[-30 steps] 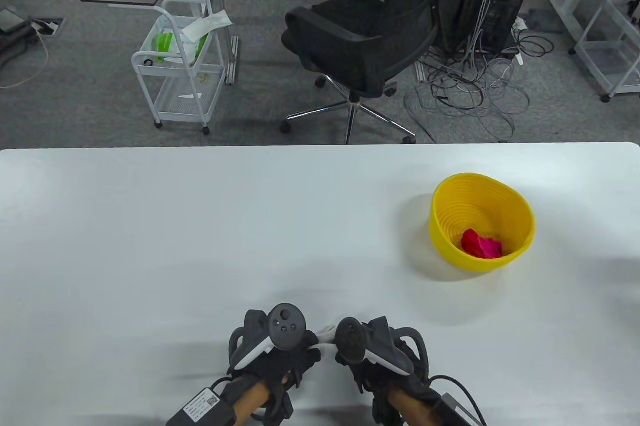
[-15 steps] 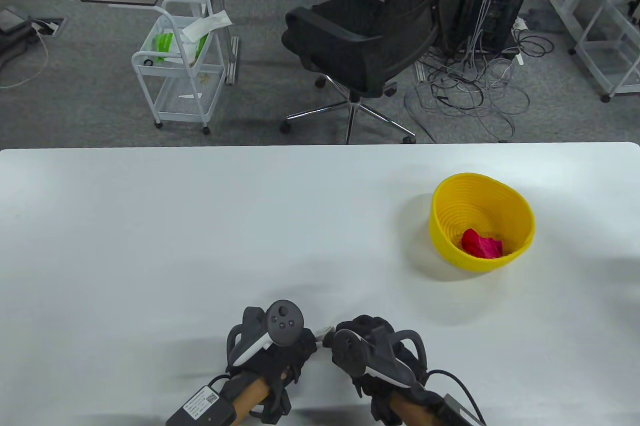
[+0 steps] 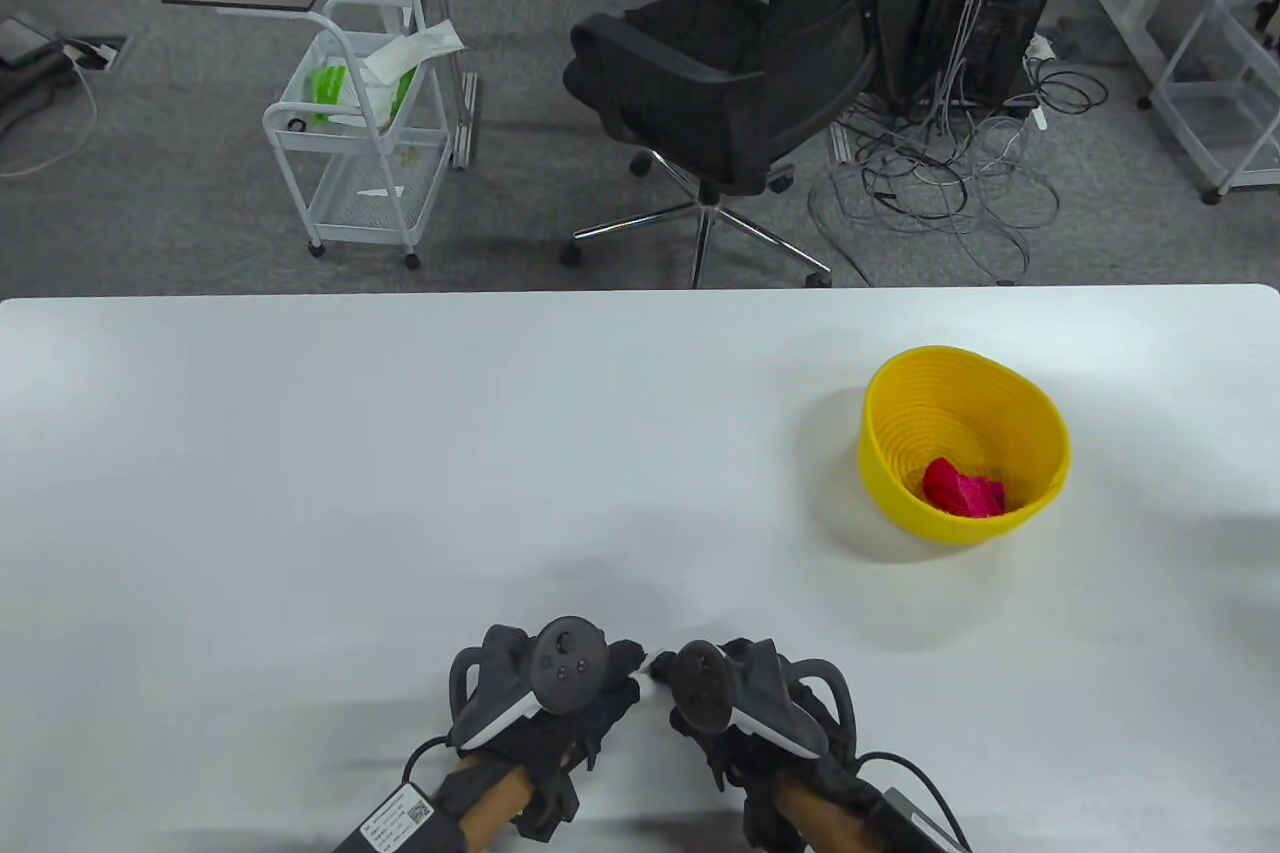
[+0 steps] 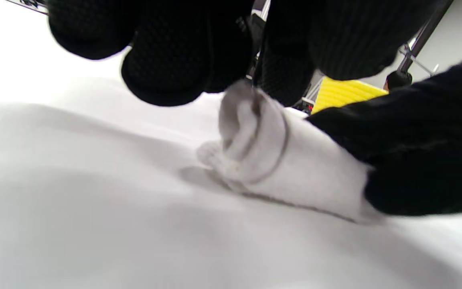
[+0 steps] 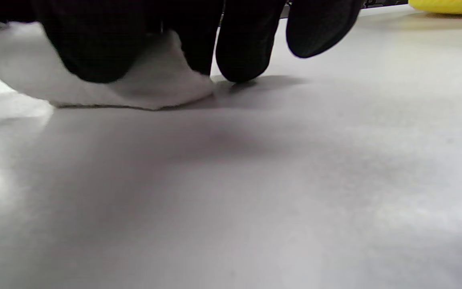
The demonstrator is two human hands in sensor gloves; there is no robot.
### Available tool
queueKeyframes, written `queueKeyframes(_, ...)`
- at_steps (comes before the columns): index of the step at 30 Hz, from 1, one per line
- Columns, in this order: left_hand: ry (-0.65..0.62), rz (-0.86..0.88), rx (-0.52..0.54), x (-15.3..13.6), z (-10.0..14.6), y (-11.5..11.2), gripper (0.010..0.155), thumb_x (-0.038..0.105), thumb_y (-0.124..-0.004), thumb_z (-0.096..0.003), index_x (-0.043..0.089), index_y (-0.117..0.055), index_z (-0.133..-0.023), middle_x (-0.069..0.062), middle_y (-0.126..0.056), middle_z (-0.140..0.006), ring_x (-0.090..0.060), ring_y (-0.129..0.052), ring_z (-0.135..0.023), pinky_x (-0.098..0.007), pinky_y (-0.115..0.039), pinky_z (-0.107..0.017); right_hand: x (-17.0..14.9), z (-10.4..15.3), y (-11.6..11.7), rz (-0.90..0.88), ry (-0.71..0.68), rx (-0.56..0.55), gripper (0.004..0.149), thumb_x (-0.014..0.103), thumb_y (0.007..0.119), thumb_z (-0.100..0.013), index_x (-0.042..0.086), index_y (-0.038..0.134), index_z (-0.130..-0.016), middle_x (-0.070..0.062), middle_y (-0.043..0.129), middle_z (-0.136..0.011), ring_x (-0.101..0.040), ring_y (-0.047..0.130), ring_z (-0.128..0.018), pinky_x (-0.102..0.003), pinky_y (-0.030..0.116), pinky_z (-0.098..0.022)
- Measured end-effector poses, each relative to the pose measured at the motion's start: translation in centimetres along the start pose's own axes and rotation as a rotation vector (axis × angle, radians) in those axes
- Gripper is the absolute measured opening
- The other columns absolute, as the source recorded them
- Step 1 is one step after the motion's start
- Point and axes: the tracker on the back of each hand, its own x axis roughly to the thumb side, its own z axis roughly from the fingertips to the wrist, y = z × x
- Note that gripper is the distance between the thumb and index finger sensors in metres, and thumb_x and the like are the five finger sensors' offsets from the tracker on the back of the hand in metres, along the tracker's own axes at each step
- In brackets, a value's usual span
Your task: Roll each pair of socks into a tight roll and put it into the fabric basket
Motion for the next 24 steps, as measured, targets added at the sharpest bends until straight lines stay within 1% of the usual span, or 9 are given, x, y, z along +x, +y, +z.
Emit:
queueKeyframes(3,0.018,-0.048,-0.065,-0.1,-0.2,-0.8,0.056,0.053,-0.081,-0.0357,0.035,-0.084,-0.088,-0.005,-0.086,-0.083,-0.023,-0.094,-0.058,-0.048,-0.074,-0.052,0.1,0.0,0.0,0.004,0.009,-0.007,0.053,0.047,0.075,-0.042,0.041,0.066,-0.094,0.013,0.075,-0.1,-0.019,0.077,-0.094,-0.053,0.064,-0.069)
queueKeyframes(9,0.06,-0.064,-0.108,-0.5,-0.6,-1.6,0.063,0.053,-0.084,-0.0333,0.033,-0.077,-0.092,-0.005,-0.083,-0.085,-0.024,-0.092,-0.061,-0.048,-0.072,-0.054,-0.1,-0.1,-0.2,-0.03,0.022,-0.017,0.051,0.047,0.072,-0.043,0.041,0.067,-0.094,0.012,0.078,-0.098,-0.018,0.079,-0.093,-0.053,0.064,-0.07)
queueKeyframes(11,0.064,-0.069,-0.097,-0.5,-0.6,-1.8,0.063,0.052,-0.085,-0.0329,0.031,-0.078,-0.092,-0.005,-0.084,-0.084,-0.023,-0.093,-0.06,-0.048,-0.073,-0.053,-0.1,0.0,-0.3,-0.047,0.016,-0.051,0.05,0.047,0.072,-0.043,0.04,0.07,-0.092,0.011,0.081,-0.096,-0.017,0.08,-0.091,-0.054,0.063,-0.07)
queueKeyframes(15,0.05,-0.053,-0.108,-0.4,-0.8,-1.8,0.059,0.048,-0.084,-0.0347,0.028,-0.081,-0.09,-0.005,-0.086,-0.082,-0.022,-0.094,-0.059,-0.047,-0.074,-0.053,-0.1,0.2,-0.8,-0.059,0.005,-0.048,0.05,0.048,0.072,-0.042,0.039,0.071,-0.092,0.011,0.082,-0.095,-0.018,0.08,-0.092,-0.054,0.064,-0.07)
queueKeyframes(18,0.039,-0.025,-0.135,-0.5,-0.8,-1.9,0.057,0.046,-0.083,-0.0356,0.026,-0.083,-0.089,-0.005,-0.086,-0.08,-0.022,-0.094,-0.058,-0.048,-0.074,-0.052,-0.1,0.8,-2.1,-0.075,-0.028,-0.136,0.049,0.048,0.077,-0.041,0.042,0.075,-0.089,0.012,0.08,-0.097,-0.018,0.078,-0.094,-0.054,0.063,-0.071)
queueKeyframes(20,0.04,0.004,-0.164,-0.6,-0.9,-1.9,0.056,0.045,-0.083,-0.0354,0.025,-0.085,-0.088,-0.006,-0.088,-0.078,-0.022,-0.095,-0.053,-0.047,-0.075,-0.049,0.0,1.3,-2.8,-0.086,-0.056,-0.181,0.045,0.047,0.08,-0.04,0.043,0.079,-0.085,0.014,0.081,-0.096,-0.017,0.078,-0.094,-0.054,0.062,-0.071)
queueKeyframes(21,0.038,0.024,-0.196,-0.6,-1.0,-1.9,0.056,0.045,-0.083,-0.0356,0.024,-0.085,-0.088,-0.006,-0.088,-0.077,-0.021,-0.095,-0.052,-0.046,-0.076,-0.048,0.0,1.7,-3.3,-0.095,-0.09,-0.202,0.042,0.046,0.082,-0.039,0.043,0.083,-0.081,0.016,0.084,-0.093,-0.016,0.08,-0.092,-0.054,0.063,-0.071)
queueKeyframes(22,0.039,0.035,-0.21,-0.7,-1.0,-1.9,0.056,0.045,-0.083,-0.0357,0.024,-0.086,-0.087,-0.006,-0.089,-0.076,-0.021,-0.095,-0.051,-0.046,-0.076,-0.048,0.1,1.9,-3.4,-0.097,-0.107,-0.204,0.041,0.046,0.082,-0.039,0.043,0.085,-0.08,0.016,0.086,-0.092,-0.016,0.081,-0.092,-0.054,0.063,-0.071)
queueKeyframes(24,0.038,0.055,-0.235,-0.8,-1.0,-1.9,0.055,0.045,-0.083,-0.0356,0.023,-0.087,-0.087,-0.006,-0.09,-0.075,-0.021,-0.095,-0.05,-0.046,-0.076,-0.047,0.4,2.2,-3.4,-0.079,-0.14,-0.17,0.04,0.046,0.084,-0.038,0.041,0.087,-0.078,0.015,0.088,-0.089,-0.016,0.083,-0.09,-0.054,0.064,-0.07)
